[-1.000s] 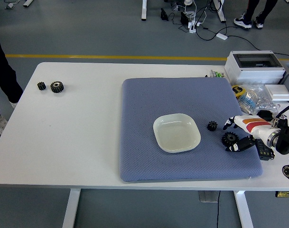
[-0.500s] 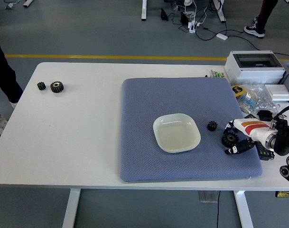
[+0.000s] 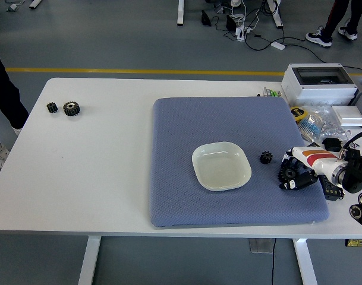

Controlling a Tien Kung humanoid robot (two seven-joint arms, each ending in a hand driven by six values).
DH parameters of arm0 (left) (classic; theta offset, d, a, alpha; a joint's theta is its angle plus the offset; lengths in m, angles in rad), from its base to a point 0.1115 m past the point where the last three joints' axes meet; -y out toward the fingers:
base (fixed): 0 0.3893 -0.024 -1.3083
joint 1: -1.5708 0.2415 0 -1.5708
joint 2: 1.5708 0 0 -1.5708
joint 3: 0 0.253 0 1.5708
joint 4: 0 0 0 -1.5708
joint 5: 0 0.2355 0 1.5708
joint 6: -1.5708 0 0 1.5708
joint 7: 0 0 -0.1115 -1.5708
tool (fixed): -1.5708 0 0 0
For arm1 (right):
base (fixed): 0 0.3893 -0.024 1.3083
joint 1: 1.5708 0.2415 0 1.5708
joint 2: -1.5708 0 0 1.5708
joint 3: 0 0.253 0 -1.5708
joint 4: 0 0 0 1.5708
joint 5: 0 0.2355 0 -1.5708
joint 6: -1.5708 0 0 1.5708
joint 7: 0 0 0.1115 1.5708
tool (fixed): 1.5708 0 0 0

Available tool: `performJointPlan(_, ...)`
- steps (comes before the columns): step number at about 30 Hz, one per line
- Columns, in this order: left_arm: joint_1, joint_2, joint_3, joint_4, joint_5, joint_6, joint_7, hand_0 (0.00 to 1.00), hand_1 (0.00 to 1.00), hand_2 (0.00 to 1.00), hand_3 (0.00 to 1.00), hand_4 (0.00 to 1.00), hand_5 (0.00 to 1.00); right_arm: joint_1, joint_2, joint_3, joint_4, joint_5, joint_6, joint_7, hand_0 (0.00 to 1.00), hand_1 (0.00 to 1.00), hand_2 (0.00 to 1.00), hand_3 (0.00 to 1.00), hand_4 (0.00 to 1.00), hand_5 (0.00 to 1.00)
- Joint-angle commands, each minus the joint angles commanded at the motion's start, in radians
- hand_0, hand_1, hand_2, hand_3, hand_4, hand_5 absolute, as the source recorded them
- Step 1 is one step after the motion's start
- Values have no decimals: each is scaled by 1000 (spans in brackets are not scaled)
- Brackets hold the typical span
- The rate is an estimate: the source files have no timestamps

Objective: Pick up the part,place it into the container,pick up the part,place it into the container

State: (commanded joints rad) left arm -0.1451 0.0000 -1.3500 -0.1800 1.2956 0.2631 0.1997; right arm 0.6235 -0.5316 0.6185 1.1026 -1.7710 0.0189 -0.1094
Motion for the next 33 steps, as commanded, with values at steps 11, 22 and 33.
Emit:
performJointPlan(11, 7, 0, 2, 0, 6, -2, 4, 678, 647, 666, 576, 675, 634, -4, -4, -1, 4, 21, -13, 4, 247, 437, 519, 515, 799, 371)
performJointPlan(22, 11, 0, 1, 0, 10, -2, 5, 679, 646, 666, 576, 675, 634, -7, -12, 7, 26, 31, -30, 14, 189, 313, 499, 503, 741, 383)
performJointPlan(33, 7, 0, 3, 0, 7, -2, 3, 678, 648, 666, 576, 674, 633, -3, -24, 19, 75, 20, -35, 14, 181, 301, 493, 504, 718, 378)
